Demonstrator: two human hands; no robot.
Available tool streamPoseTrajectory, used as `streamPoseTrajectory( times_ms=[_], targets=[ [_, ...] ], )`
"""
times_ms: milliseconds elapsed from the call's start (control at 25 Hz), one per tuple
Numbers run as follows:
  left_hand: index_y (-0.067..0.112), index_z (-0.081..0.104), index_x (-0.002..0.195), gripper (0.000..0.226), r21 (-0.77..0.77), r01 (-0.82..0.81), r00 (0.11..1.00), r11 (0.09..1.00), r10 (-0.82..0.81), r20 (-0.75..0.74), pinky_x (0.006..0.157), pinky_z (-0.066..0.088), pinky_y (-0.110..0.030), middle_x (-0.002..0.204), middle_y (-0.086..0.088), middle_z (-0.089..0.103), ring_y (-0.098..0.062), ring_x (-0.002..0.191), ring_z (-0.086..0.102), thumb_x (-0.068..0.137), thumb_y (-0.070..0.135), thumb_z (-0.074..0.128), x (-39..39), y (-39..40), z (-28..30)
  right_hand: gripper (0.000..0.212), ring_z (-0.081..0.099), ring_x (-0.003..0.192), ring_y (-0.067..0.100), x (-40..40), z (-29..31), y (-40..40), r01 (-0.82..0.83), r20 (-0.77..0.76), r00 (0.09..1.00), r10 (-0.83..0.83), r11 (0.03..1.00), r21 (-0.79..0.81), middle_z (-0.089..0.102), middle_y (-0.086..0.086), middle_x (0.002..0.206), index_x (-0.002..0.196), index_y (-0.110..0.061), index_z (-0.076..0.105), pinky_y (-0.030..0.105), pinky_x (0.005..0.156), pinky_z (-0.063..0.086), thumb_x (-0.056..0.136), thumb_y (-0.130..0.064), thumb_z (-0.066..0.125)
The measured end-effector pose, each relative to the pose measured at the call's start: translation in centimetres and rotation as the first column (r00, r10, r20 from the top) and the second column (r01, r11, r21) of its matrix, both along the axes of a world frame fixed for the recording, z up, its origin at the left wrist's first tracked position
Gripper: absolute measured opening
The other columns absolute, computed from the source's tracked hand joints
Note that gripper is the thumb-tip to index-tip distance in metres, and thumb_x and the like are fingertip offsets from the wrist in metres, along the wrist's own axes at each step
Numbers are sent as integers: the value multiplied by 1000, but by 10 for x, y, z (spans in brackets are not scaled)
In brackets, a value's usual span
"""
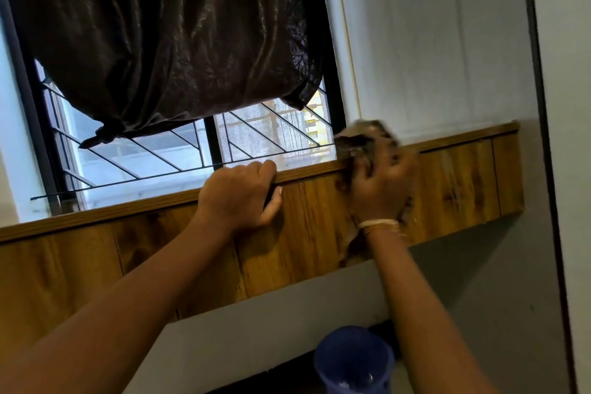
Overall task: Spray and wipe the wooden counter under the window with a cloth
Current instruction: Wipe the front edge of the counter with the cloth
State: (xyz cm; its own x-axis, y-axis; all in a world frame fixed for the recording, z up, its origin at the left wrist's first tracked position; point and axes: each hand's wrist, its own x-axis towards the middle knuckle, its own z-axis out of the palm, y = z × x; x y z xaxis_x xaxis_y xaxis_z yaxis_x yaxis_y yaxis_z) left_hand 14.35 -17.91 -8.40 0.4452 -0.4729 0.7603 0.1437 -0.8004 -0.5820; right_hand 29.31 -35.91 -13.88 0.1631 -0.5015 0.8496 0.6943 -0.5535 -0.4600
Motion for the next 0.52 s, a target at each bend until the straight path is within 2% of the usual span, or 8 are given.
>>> streamPoseTrajectory(
  times_ms=[80,120,200,280,360,440,480,520],
  targets=[
    [9,61,94,43,-8,-13,1000,1000,13,-12,43,47,-31,70,-8,63,-26,50,58,88,43,36,0,0,0,52,52,100,38,32,12,-46,31,-194,981,25,959,281,50,26,116,128,-12,58,47,86,47,94,-48,45],
    [9,61,93,42,-14,-19,1000,1000,19,-23,43,47,-31,69,-8,63,-26,50,58,89,42,36,0,-1,1,53,50,105,39,40,19,-58,41,-250,967,52,935,352,48,27,121,128,-11,57,45,89,45,95,-51,43],
    [10,61,92,41,-15,-27,999,1000,27,-38,42,45,-29,68,-8,63,-27,49,57,90,41,35,-1,-2,3,52,47,114,40,39,29,-57,23,-245,966,82,917,397,45,25,131,130,-15,57,42,96,41,95,-51,42],
    [11,60,91,39,-9,-39,998,999,39,-55,41,42,-27,67,-7,62,-26,48,56,92,40,35,-2,-1,2,51,44,122,39,16,16,-26,-22,-153,986,70,955,296,41,23,140,139,-21,49,42,102,35,96,-47,41],
    [11,59,91,38,-24,-46,997,999,45,-58,41,38,-26,65,-7,61,-26,46,54,92,41,36,-1,-6,1,54,38,130,39,-20,-18,20,-66,-46,997,69,997,49,37,18,146,145,-26,40,45,106,29,93,-39,44],
    [10,58,90,40,-86,-51,997,995,45,-68,41,34,-25,62,-7,58,-26,44,51,91,42,34,3,-13,1,57,34,135,38,-40,-51,45,-59,71,994,82,958,-281,37,14,147,139,-29,42,45,103,29,83,-30,51],
    [9,57,92,44,-91,-63,996,994,56,-73,42,31,-24,61,-7,58,-27,43,51,91,44,30,8,-21,2,56,34,136,37,-32,-58,41,-28,119,990,78,927,-375,39,12,146,135,-29,45,44,100,30,80,-27,52],
    [9,57,96,50,-80,-73,995,994,66,-80,43,28,-23,62,-7,58,-27,43,52,92,46,24,15,-30,4,54,35,136,36,-20,-59,28,-18,133,988,77,918,-397,41,12,145,132,-29,48,44,98,31,78,-25,53]
  ],
)
